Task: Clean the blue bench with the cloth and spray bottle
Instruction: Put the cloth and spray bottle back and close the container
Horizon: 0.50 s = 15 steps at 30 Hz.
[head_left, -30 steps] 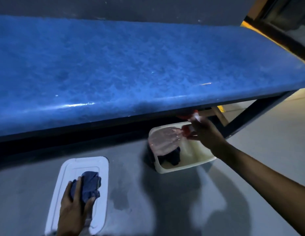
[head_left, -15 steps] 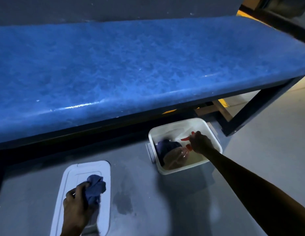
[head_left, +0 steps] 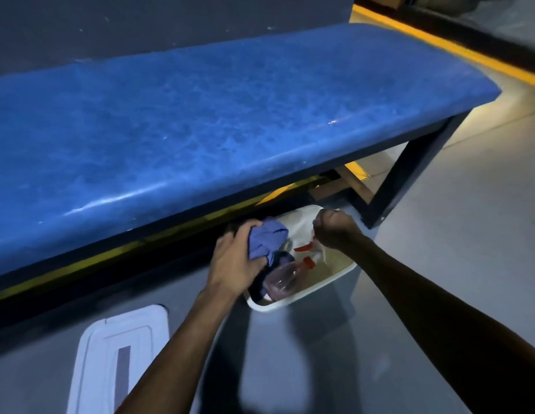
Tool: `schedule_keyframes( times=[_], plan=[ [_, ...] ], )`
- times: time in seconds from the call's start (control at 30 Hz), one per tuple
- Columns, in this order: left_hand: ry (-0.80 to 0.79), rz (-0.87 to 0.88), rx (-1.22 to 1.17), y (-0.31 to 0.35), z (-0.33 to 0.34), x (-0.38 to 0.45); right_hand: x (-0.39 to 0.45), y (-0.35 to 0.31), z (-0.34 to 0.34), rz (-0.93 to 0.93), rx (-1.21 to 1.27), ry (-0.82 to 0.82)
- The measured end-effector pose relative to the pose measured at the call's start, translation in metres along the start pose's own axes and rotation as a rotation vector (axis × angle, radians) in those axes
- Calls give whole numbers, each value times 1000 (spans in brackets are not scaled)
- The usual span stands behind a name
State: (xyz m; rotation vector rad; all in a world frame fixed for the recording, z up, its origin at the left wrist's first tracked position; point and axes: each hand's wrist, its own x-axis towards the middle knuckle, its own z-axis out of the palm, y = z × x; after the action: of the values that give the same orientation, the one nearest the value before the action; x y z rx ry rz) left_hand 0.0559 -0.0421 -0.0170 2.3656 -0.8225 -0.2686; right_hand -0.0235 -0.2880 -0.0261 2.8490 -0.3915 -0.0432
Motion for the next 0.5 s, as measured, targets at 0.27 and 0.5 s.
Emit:
schedule_keyframes(
  times=[0.27, 0.5],
  plan=[
    [-324, -51, 225, -10, 71, 31, -10, 6, -13, -75, -333, 102],
    [289, -9, -73, -49, 8, -17, 5, -46, -56, 12, 207, 106]
  ],
)
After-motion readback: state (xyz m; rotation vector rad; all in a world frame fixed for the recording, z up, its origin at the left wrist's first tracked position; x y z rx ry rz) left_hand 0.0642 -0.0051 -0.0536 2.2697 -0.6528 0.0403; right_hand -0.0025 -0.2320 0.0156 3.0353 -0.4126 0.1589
